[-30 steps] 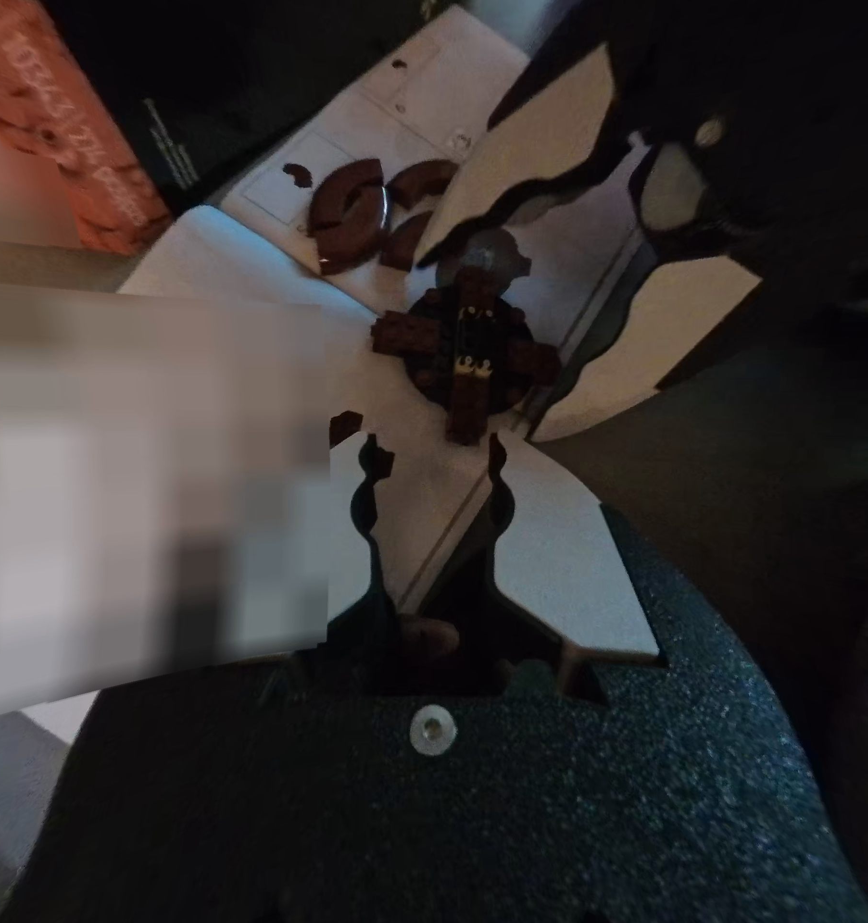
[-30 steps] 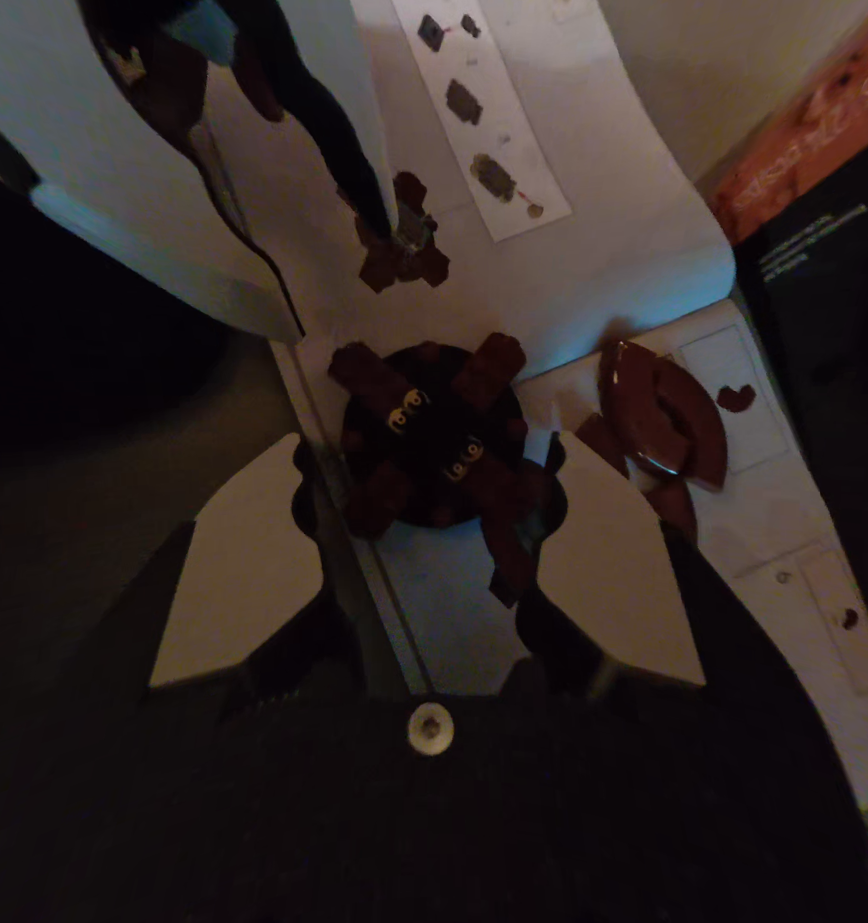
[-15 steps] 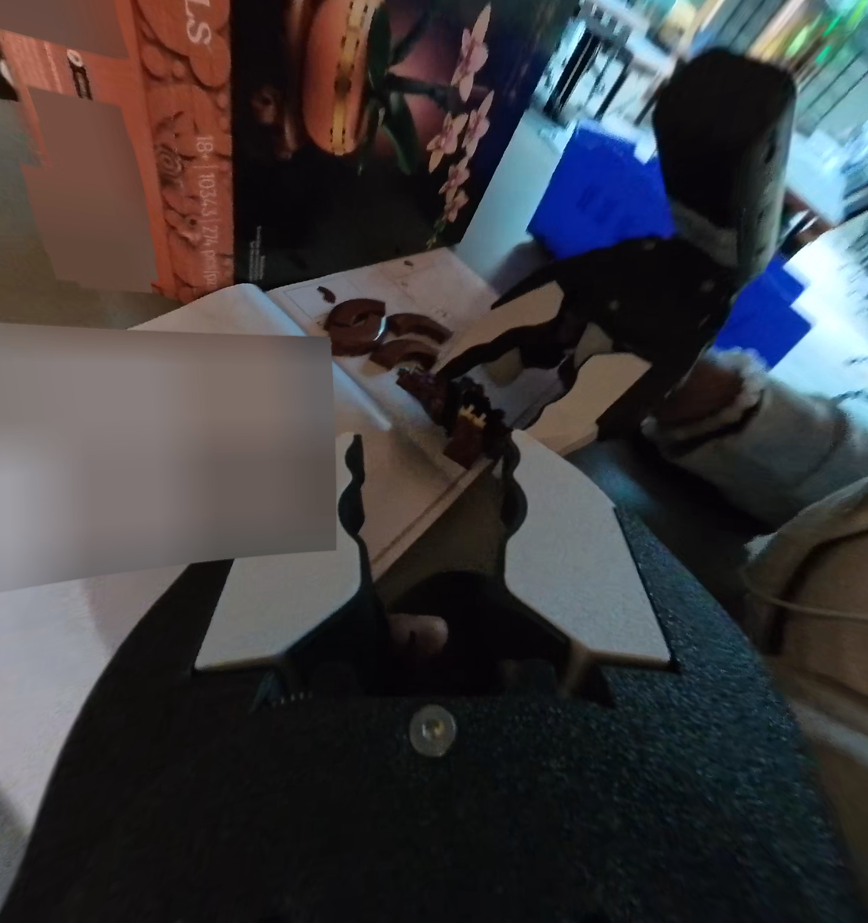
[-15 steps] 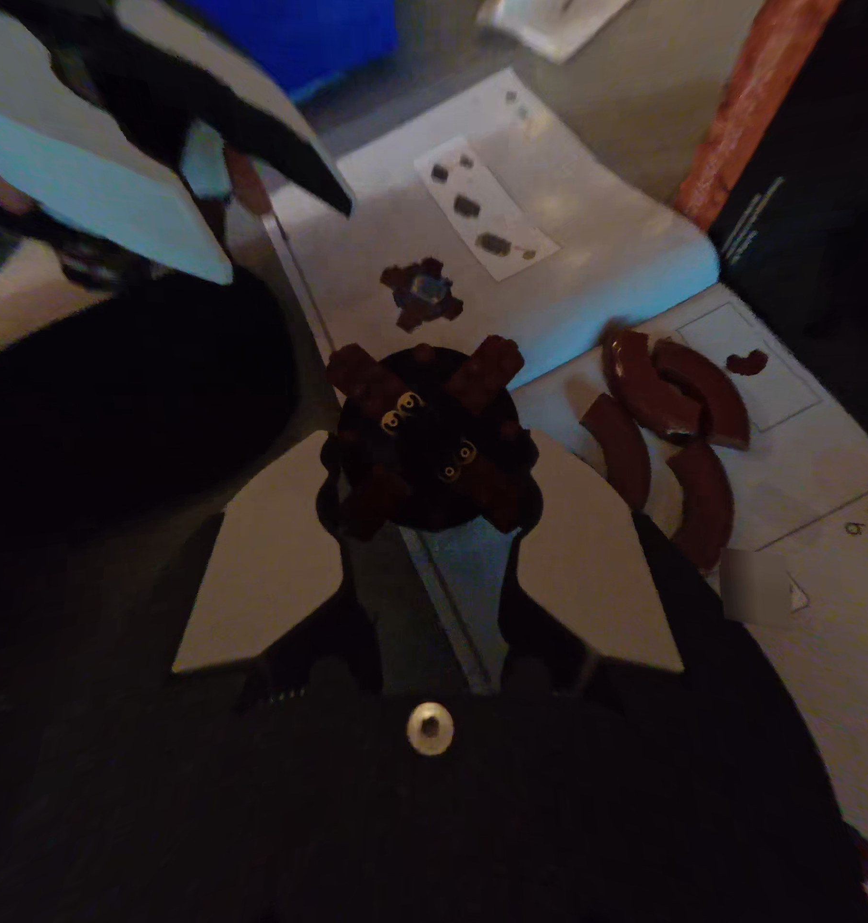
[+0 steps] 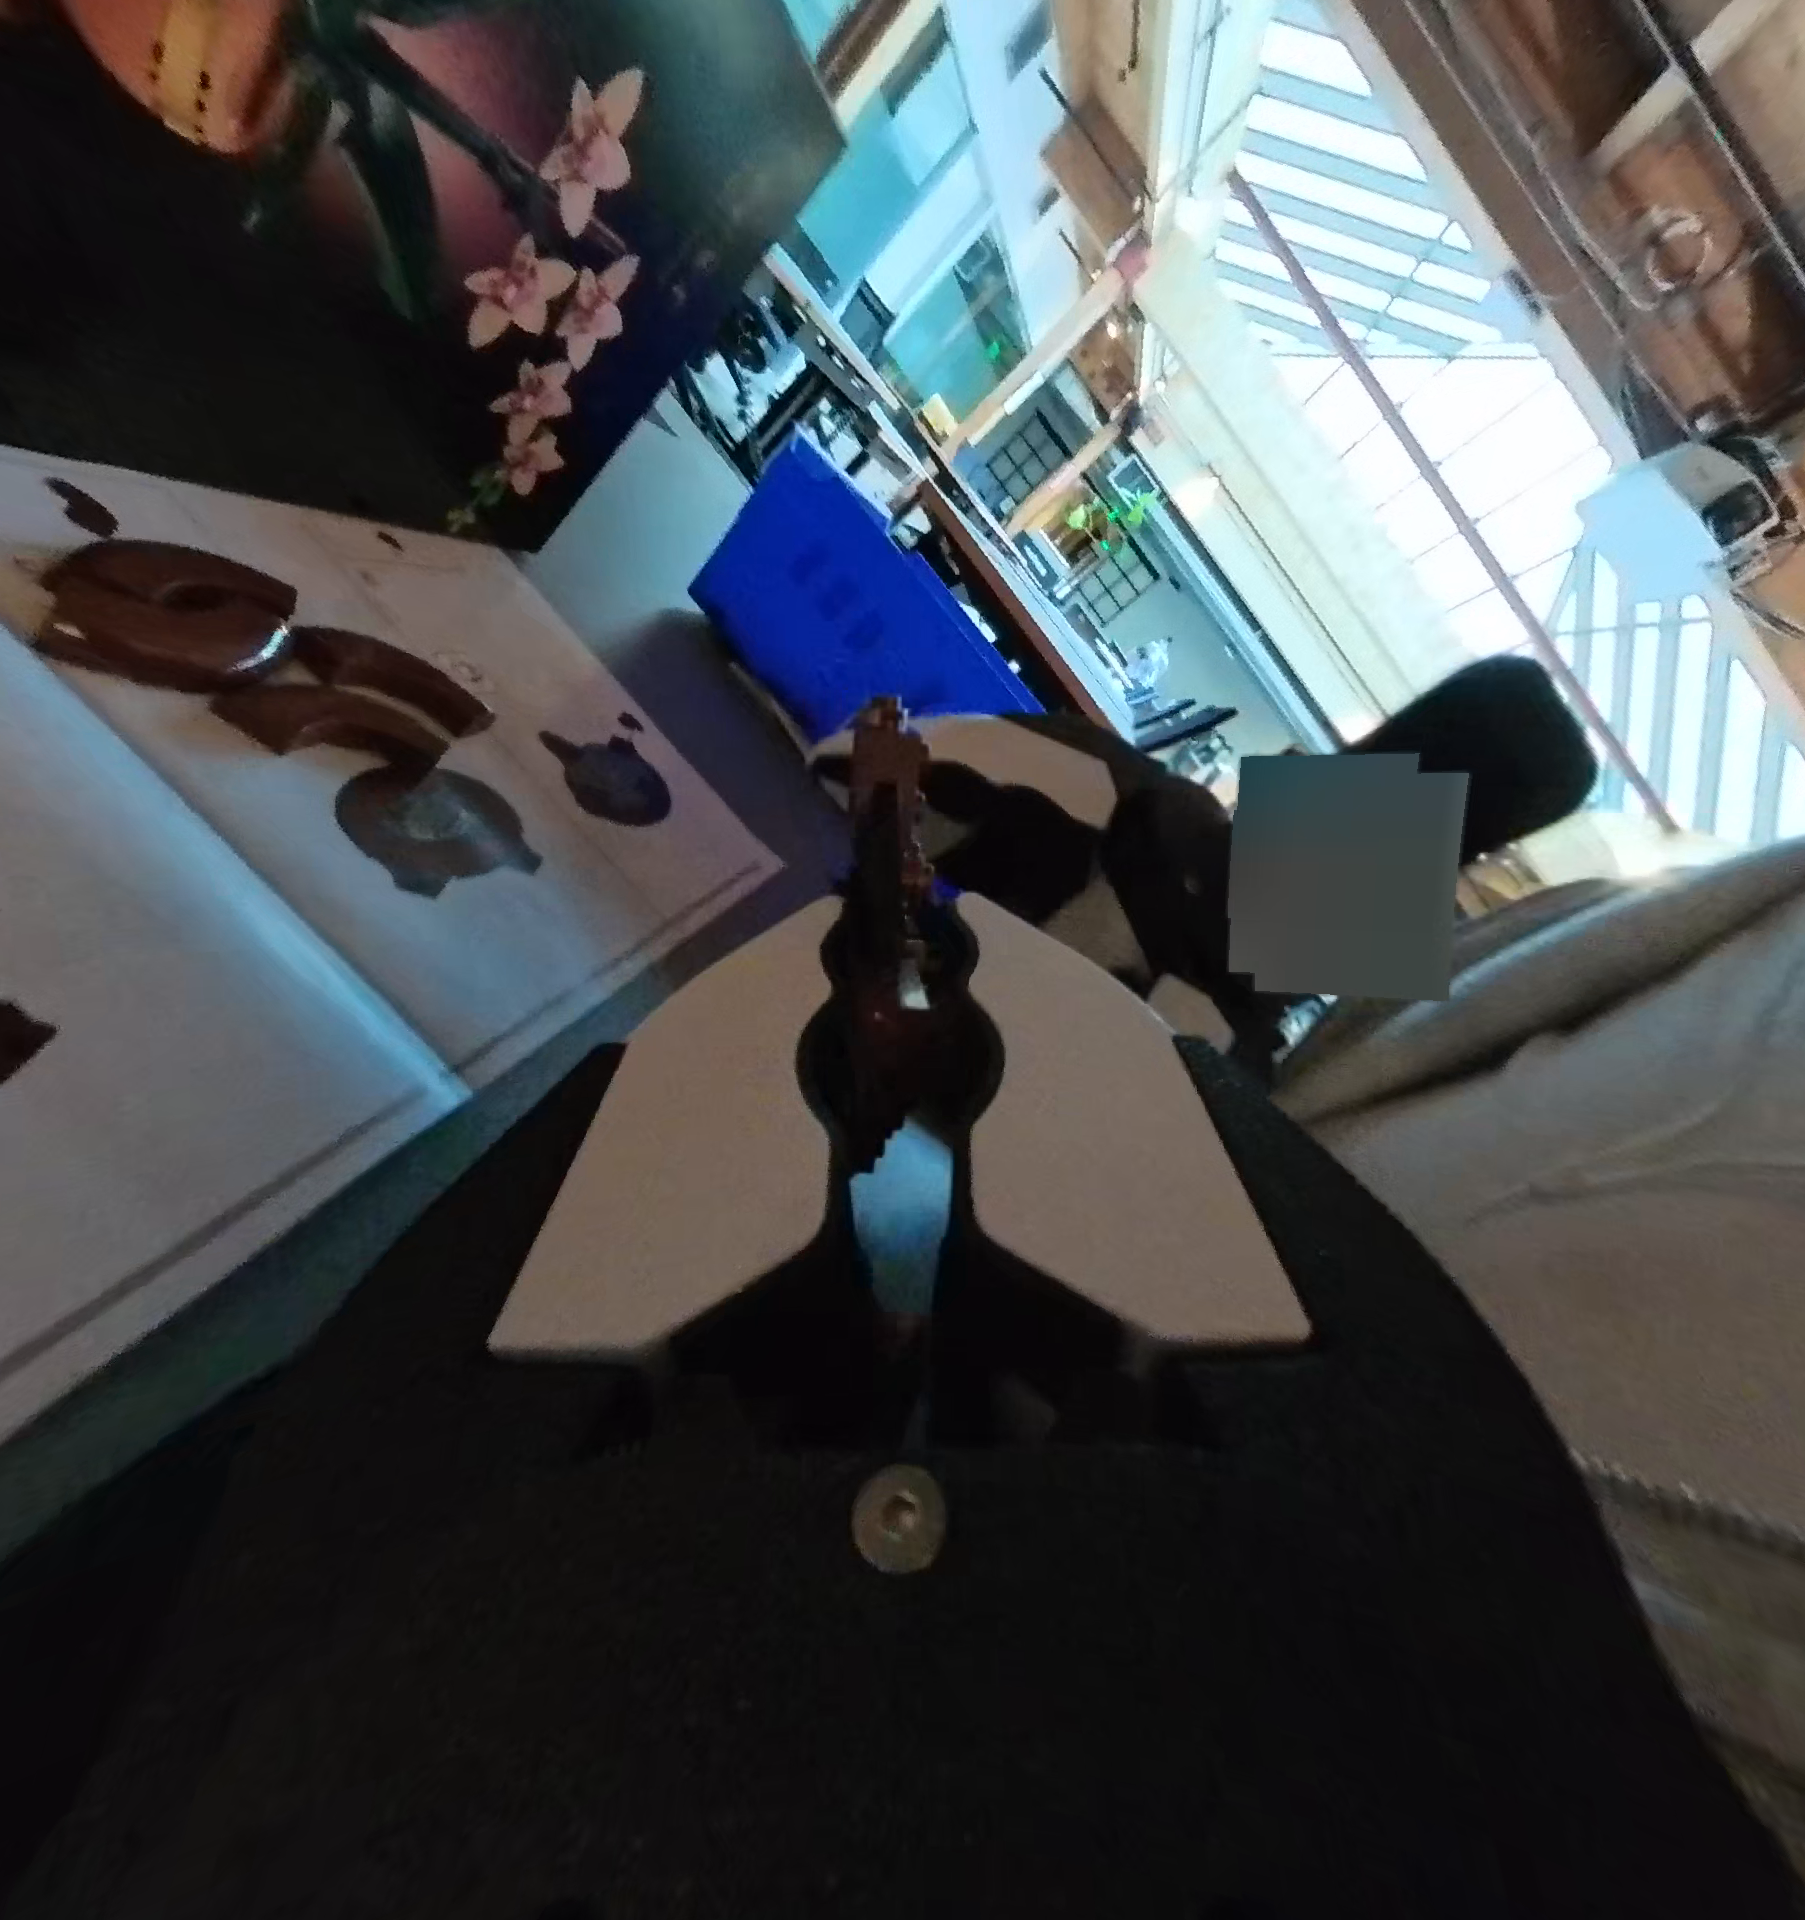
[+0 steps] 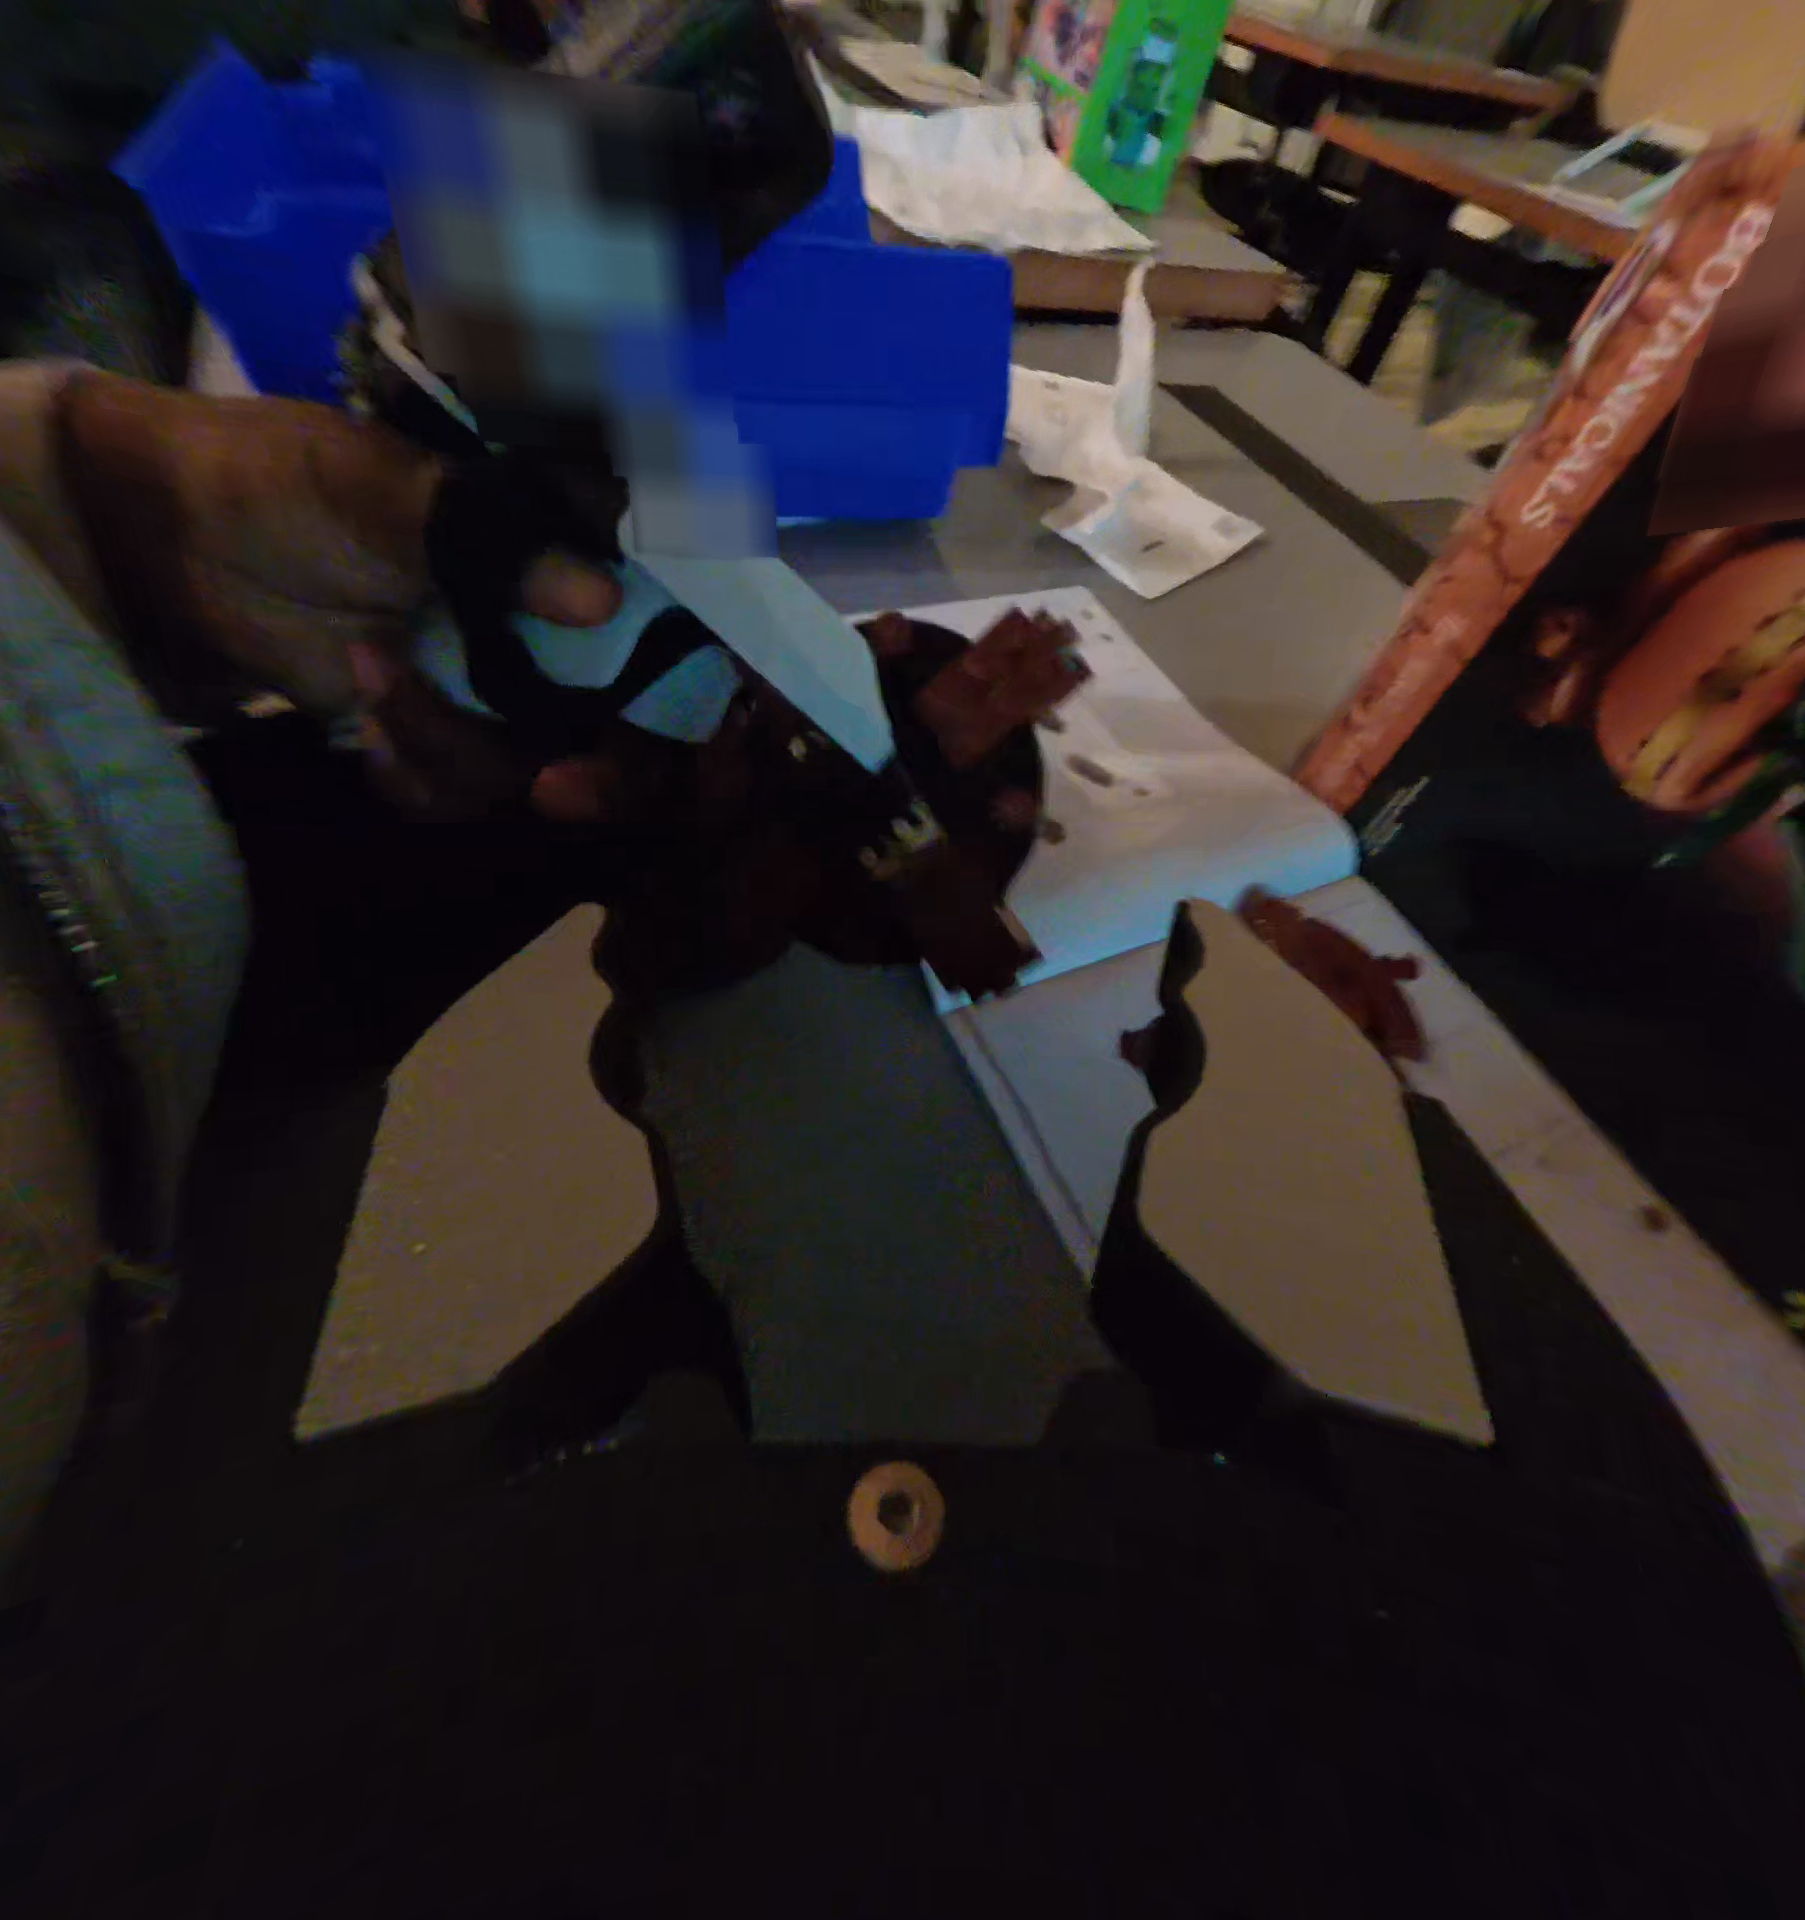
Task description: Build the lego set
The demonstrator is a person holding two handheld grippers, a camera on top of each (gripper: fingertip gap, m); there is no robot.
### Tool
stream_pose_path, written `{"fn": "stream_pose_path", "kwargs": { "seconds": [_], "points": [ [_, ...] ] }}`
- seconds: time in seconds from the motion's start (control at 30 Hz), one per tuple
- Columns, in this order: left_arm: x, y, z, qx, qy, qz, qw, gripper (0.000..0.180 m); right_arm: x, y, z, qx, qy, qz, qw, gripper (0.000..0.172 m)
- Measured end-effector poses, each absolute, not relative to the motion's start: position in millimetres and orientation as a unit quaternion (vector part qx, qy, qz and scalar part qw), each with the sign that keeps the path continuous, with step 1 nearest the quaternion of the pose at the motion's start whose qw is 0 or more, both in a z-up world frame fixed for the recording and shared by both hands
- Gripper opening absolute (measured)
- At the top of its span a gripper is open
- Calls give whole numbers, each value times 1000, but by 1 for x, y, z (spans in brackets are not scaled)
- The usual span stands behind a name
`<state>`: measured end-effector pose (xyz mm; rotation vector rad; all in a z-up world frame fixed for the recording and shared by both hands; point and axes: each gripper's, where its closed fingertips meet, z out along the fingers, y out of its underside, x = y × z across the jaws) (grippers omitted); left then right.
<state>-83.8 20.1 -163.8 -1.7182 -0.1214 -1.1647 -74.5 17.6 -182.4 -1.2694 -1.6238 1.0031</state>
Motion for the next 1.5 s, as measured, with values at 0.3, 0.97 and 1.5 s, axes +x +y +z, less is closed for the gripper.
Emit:
{"fn": "stream_pose_path", "kwargs": {
  "seconds": [0.3, 0.97, 1.5],
  "points": [
    [-52, -13, -164, -734, 68, -558, 382, 14, -53, 10, -149, -511, -462, 720, 84, 71],
    [-63, 4, -164, -709, 10, -492, 505, 47, -74, 22, -151, -537, -266, 800, 41, 6],
    [-75, 2, -146, -640, -24, -527, 559, 14, -76, 0, -147, -522, -324, 786, 61, 16]
  ]
}}
